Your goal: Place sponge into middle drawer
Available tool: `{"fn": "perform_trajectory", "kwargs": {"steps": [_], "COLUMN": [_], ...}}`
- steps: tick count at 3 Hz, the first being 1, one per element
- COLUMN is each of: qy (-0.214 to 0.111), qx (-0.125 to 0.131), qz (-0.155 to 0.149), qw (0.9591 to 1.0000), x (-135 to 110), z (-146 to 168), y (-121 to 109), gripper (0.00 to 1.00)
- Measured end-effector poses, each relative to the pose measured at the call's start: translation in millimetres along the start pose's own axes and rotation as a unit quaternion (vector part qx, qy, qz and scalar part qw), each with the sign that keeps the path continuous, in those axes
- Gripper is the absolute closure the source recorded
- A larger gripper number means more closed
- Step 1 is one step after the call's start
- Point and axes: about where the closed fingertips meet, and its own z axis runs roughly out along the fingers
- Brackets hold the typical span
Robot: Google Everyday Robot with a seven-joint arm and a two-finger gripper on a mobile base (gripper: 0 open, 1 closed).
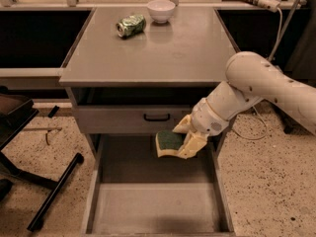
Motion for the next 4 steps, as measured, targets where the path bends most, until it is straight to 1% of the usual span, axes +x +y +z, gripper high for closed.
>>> {"fn": "perform_trajectory", "kwargs": {"steps": [1,2,3,4], "qy": [0.0,-0.008,-0.006,0.024], "qx": [0.0,0.02,0.047,0.069], "qz": [0.0,0.0,-0.009,-0.017], "qw": [1.0,0.9998,0.9988,0.9972], "x": [0.0,8.2,28.3,37.7], "z": [0.0,14.3,59.5,108.8], "y": [0.0,0.4,10.8,22.7], "gripper": [1.0,1.0,1.0,1.0]}}
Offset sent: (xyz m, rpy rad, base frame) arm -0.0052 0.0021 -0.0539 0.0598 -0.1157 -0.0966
